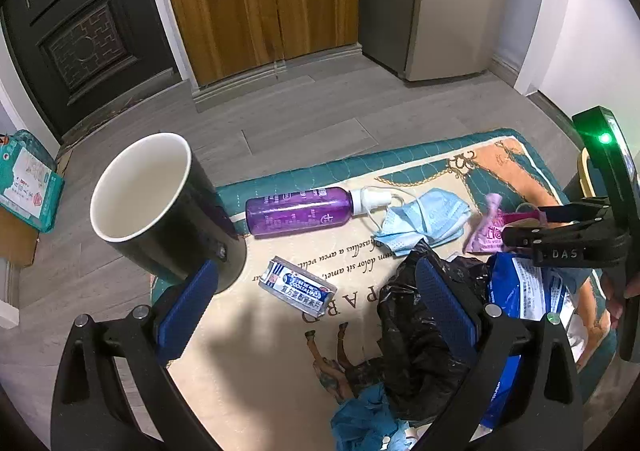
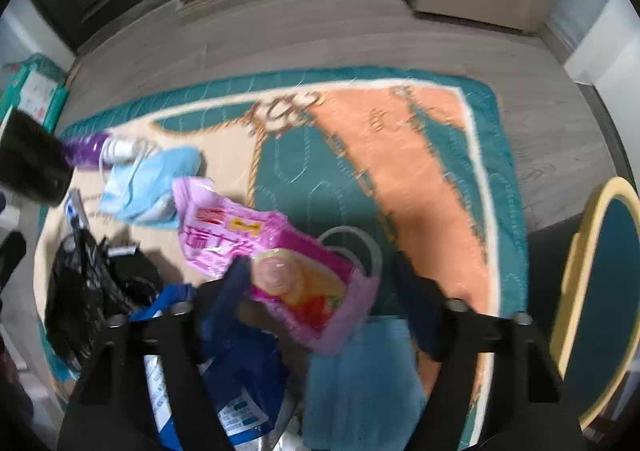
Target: Collect trash
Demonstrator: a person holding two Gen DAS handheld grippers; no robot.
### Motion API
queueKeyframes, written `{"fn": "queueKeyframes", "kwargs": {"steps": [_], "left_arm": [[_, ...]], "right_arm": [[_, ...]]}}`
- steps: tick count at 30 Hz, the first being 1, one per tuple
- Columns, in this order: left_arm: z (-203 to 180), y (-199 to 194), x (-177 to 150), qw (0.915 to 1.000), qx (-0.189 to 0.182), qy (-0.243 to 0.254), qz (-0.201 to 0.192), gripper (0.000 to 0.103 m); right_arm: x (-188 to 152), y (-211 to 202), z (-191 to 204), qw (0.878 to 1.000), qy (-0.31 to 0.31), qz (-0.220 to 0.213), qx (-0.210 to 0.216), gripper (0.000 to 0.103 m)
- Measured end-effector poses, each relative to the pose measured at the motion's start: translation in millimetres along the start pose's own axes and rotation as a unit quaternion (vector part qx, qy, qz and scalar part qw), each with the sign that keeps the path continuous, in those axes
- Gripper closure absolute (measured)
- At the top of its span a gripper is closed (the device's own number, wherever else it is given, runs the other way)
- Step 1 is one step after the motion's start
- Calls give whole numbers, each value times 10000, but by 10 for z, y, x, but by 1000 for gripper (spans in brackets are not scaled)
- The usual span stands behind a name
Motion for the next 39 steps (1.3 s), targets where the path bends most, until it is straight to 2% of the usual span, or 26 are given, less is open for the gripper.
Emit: {"fn": "queueKeyframes", "kwargs": {"steps": [2,3,5,9,13,20,27,30,32,33,36,38,39], "left_arm": [[-20,-2,3,10000,-13,9,5,6],[-30,2,13,10000,-19,18,4,6],[-71,-7,33,10000,-26,61,-22,6],[-161,2,108,9998,-55,175,-70,6],[-300,44,194,9995,-182,239,-84,6],[-562,306,368,9993,-317,199,34,6],[-920,504,478,9980,-364,510,92,7],[-1093,643,420,9953,-426,791,366,20],[-1159,707,374,9936,-380,956,471,24],[-1185,746,344,9926,-321,1039,544,29],[-1190,815,282,9910,-399,1032,753,65],[-1175,815,280,9910,-493,978,767,72],[-1164,792,293,9914,-487,984,713,80]], "right_arm": [[-5,-19,73,9999,-122,1,74,64],[-5,-31,98,9998,-170,-9,97,76],[-6,-81,140,9995,-233,-62,209,80],[2,-231,158,9984,-224,-200,469,84],[67,-405,89,9969,-192,-424,632,85],[164,-647,-223,9924,362,-737,911,85],[199,-847,-407,9852,670,-992,1227,85],[187,-862,-458,9822,793,-952,1409,85],[178,-858,-459,9807,849,-913,1505,85],[173,-855,-464,9795,896,-877,1574,85],[168,-857,-489,9779,937,-834,1673,85],[168,-872,-493,9772,941,-850,1701,85],[171,-890,-485,9761,948,-864,1753,85]]}}
Point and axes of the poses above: each gripper's, at about its wrist camera, not at the fingertips, and y roughly the way its jaws point, z to its left, x to its top, the point moved 7 cm from there along y, roughly the way its jaws point, and after that the axes turned 4 degrees about y, right-handed, at the moved point
